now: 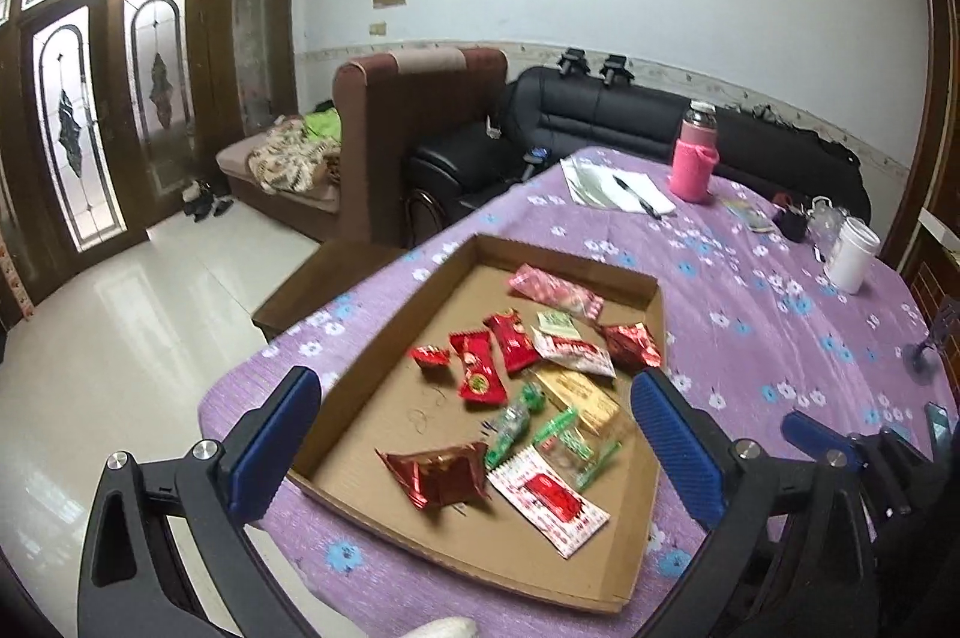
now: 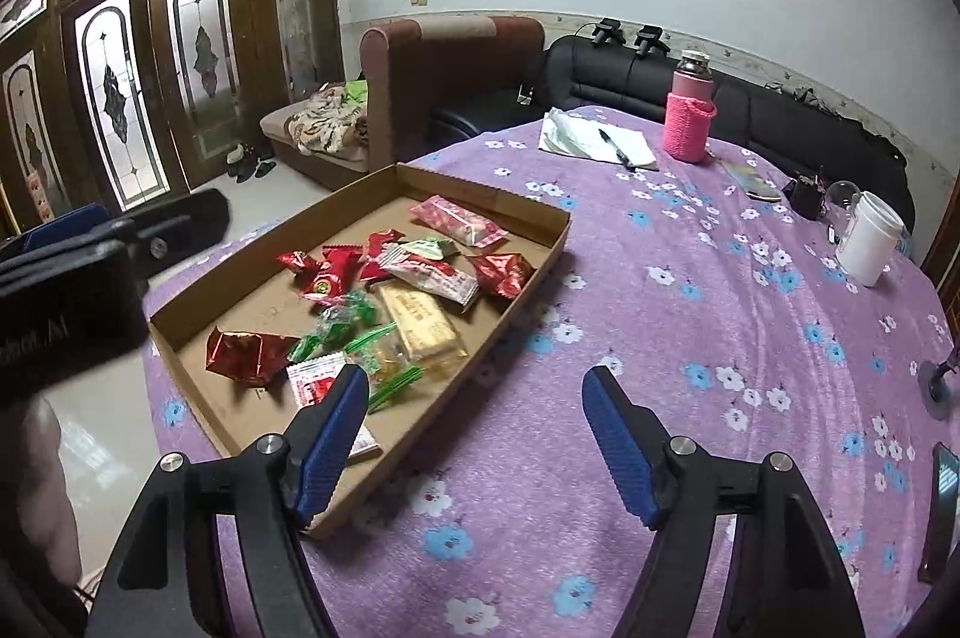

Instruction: Organize snacks

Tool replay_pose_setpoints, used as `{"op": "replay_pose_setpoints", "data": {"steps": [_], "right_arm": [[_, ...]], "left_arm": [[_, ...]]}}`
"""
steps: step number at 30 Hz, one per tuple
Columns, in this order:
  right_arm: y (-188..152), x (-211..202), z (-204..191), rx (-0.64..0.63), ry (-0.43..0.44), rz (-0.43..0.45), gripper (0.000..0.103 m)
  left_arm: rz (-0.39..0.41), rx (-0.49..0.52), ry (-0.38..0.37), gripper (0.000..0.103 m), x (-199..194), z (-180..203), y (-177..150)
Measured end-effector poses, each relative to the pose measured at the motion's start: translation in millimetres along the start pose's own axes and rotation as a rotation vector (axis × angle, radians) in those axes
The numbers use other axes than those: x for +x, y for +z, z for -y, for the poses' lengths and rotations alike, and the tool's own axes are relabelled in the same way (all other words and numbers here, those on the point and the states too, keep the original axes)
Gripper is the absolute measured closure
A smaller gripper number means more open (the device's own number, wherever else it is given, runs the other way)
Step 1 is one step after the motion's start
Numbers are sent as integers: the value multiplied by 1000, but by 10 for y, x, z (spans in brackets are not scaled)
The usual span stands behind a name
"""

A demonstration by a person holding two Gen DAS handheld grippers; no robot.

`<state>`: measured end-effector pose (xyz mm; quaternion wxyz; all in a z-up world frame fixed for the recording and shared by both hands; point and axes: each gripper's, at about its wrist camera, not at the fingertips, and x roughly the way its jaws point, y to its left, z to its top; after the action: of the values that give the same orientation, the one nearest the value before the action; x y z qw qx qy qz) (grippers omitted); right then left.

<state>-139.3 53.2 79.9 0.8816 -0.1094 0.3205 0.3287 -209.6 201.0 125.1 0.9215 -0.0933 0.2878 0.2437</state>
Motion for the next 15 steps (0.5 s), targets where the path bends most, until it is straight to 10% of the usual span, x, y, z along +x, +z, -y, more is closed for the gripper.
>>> {"op": "replay_pose_setpoints", "data": {"steps": [15], "right_arm": [[-14, 213, -90, -22, -6, -57, 24]], "left_arm": [[-81, -33, -26, 0, 284, -93, -55]]}}
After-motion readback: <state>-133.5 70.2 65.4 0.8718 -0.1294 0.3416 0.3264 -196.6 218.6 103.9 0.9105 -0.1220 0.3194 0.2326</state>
